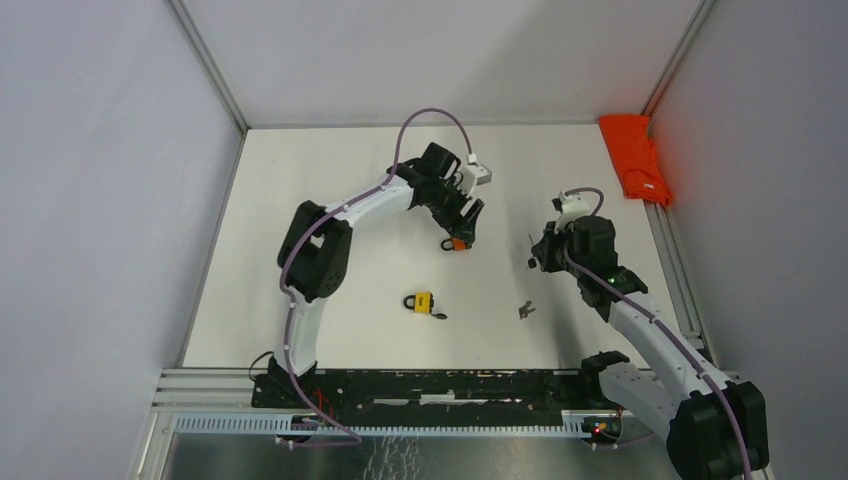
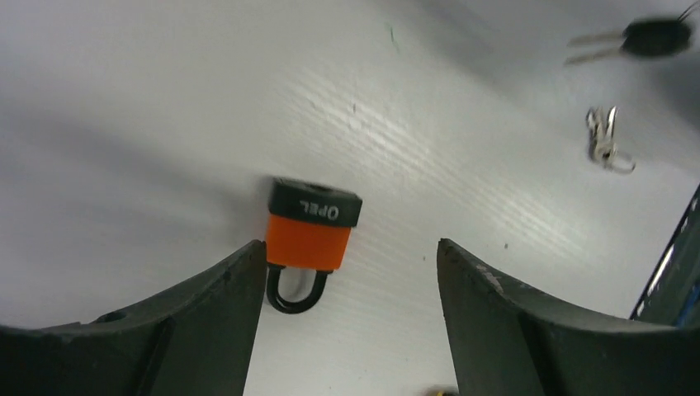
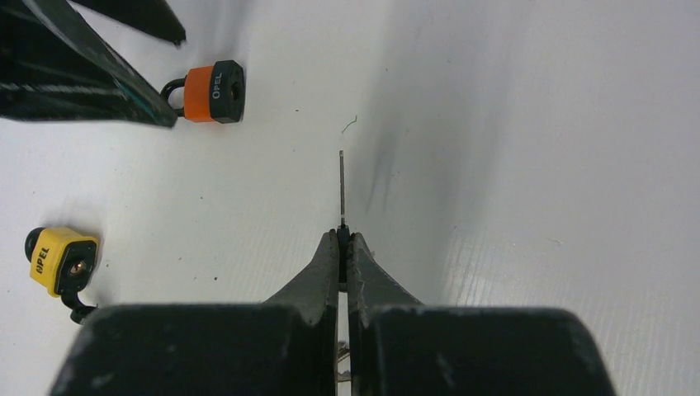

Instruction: Unlock with the key

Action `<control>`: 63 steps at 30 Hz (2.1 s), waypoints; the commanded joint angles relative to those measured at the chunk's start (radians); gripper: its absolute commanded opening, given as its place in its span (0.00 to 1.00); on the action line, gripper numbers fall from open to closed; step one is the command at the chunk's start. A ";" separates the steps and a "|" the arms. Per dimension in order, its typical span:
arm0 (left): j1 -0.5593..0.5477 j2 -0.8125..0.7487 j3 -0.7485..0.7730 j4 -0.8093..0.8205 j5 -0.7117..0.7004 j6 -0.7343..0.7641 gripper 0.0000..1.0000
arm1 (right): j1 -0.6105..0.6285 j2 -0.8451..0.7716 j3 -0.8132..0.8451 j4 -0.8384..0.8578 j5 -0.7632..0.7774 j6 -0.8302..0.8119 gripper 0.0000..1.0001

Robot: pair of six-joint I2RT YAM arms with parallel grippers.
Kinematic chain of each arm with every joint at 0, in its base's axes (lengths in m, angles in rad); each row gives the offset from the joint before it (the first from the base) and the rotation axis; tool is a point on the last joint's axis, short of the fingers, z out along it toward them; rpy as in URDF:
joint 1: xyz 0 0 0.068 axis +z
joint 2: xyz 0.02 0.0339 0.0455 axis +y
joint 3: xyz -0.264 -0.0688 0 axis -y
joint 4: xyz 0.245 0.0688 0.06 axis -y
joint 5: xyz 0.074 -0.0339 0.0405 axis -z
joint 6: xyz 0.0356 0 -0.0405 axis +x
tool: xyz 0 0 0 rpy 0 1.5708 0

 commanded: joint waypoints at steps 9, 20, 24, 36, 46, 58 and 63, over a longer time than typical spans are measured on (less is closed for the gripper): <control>0.031 0.029 0.029 -0.185 -0.001 0.186 0.86 | -0.005 -0.027 0.011 0.000 -0.019 0.014 0.00; 0.022 -0.058 -0.143 0.085 -0.118 0.179 0.90 | -0.004 -0.022 0.014 0.000 -0.028 0.015 0.00; 0.003 -0.064 -0.171 0.148 -0.178 0.200 0.90 | -0.006 -0.017 0.014 0.002 -0.033 0.016 0.00; -0.078 0.003 -0.136 0.103 -0.221 0.260 0.91 | -0.004 -0.019 0.006 -0.003 -0.024 0.013 0.00; -0.084 0.019 -0.174 0.107 -0.188 0.244 0.89 | -0.005 -0.027 0.003 -0.006 -0.020 0.013 0.00; -0.084 0.089 -0.125 0.048 -0.176 0.240 0.61 | -0.007 -0.034 -0.001 -0.007 -0.012 0.016 0.00; -0.083 0.114 -0.100 0.011 -0.188 0.234 0.37 | -0.006 -0.027 -0.005 0.001 -0.016 0.019 0.00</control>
